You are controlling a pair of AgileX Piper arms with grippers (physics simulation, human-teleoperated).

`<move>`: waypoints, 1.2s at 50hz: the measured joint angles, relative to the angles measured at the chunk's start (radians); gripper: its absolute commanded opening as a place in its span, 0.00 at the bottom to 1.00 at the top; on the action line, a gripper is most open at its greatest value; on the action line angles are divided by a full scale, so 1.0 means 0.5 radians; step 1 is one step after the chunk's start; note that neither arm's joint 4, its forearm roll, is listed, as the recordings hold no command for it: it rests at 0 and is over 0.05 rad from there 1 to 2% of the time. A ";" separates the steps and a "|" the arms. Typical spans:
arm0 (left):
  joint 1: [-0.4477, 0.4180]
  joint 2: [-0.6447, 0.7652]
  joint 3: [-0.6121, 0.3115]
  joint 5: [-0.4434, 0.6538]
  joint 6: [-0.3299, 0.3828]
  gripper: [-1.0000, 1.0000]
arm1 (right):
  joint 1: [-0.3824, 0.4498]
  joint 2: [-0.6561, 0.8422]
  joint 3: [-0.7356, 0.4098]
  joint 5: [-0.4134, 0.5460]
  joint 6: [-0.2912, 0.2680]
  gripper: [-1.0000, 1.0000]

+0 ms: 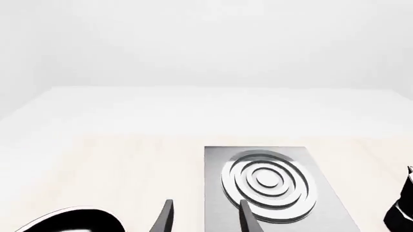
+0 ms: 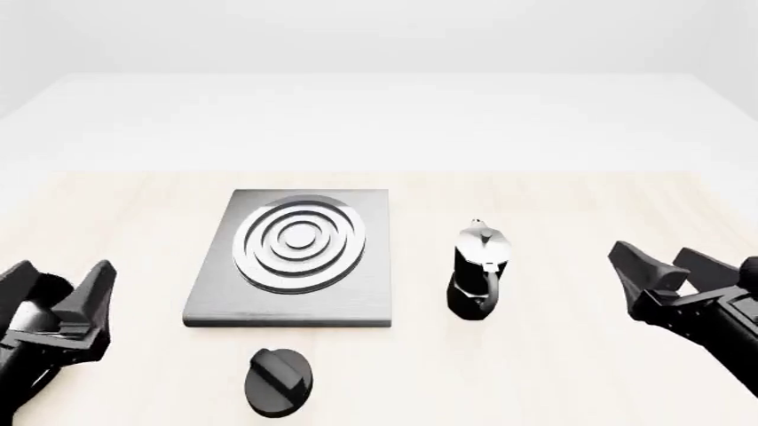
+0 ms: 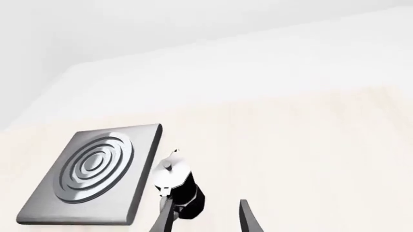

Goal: Turn on the stove and put the moka pot on it.

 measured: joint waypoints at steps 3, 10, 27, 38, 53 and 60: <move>0.057 -0.167 0.073 -0.001 -0.010 1.00 | 0.029 0.061 -0.032 0.017 0.002 1.00; 0.149 -0.423 0.187 0.001 -0.031 1.00 | 0.105 0.195 -0.087 0.038 -0.002 1.00; 0.227 -0.736 0.294 0.054 -0.014 1.00 | 0.243 0.448 -0.153 -0.004 0.020 1.00; 0.229 -0.744 0.323 0.023 -0.010 1.00 | 0.304 0.620 -0.138 -0.134 0.043 1.00; 0.223 -0.727 0.340 -0.008 -0.006 1.00 | 0.385 0.848 -0.088 -0.360 0.102 1.00; 0.220 -0.726 0.345 -0.014 -0.005 1.00 | 0.409 0.925 -0.064 -0.442 0.136 1.00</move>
